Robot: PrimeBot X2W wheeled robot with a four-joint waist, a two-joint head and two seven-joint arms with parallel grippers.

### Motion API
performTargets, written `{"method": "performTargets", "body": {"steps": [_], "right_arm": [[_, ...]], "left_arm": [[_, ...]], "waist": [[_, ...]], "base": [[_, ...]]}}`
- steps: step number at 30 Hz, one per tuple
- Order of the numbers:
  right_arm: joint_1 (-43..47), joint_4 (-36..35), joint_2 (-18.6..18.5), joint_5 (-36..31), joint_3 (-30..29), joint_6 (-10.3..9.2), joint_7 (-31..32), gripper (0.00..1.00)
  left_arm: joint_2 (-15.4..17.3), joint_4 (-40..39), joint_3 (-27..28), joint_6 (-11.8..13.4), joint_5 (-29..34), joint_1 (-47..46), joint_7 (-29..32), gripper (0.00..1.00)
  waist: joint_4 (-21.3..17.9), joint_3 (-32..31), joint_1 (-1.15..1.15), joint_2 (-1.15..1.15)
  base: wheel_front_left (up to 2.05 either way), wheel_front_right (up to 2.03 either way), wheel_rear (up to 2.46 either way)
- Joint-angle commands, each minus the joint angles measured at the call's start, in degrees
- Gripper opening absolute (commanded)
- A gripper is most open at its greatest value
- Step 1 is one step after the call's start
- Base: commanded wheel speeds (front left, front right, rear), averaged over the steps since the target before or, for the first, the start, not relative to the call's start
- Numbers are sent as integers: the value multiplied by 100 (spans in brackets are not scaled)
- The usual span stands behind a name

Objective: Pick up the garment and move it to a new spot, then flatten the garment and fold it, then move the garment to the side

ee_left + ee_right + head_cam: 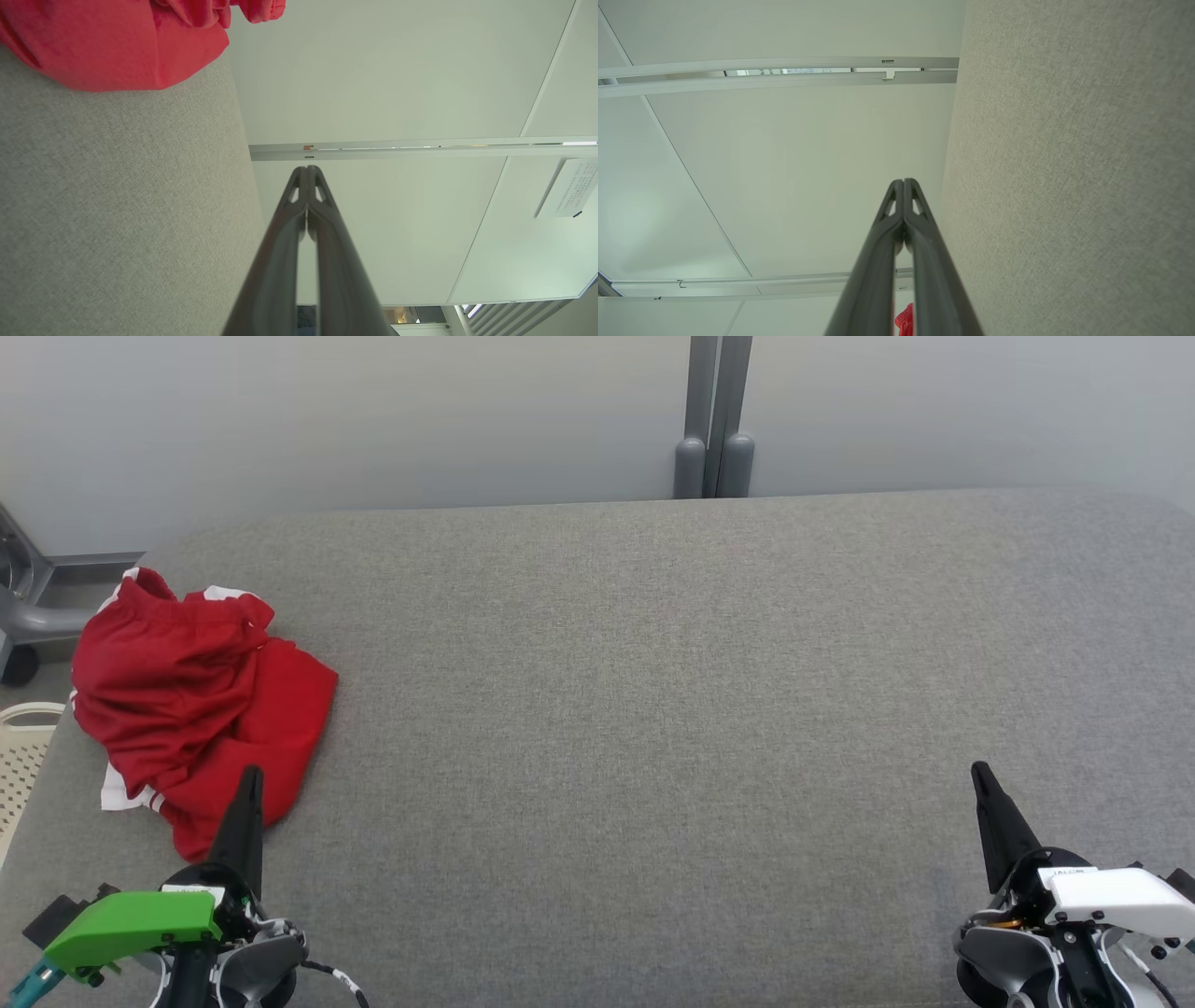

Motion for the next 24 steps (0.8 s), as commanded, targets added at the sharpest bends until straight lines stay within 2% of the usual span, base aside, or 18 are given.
{"method": "performTargets", "body": {"steps": [1,15,16,24], "right_arm": [[-20,-21,-26,34,-8,2,19,0],[-20,-21,-26,34,-8,2,19,0],[0,0,0,0,0,0,0,100],[68,211,44,-70,128,-1,-104,100]], "left_arm": [[41,-21,14,-36,-1,-77,8,0],[41,-21,14,-36,-1,-77,8,0],[0,0,0,0,0,0,0,100],[-45,159,-77,8,53,217,-131,100]], "waist": [[0,0,0,0],[0,0,0,0],[0,0,0,0],[-6,-12,0,0]], "base": [[0,0,0],[0,0,0],[0,0,0],[0,0,0]]}}
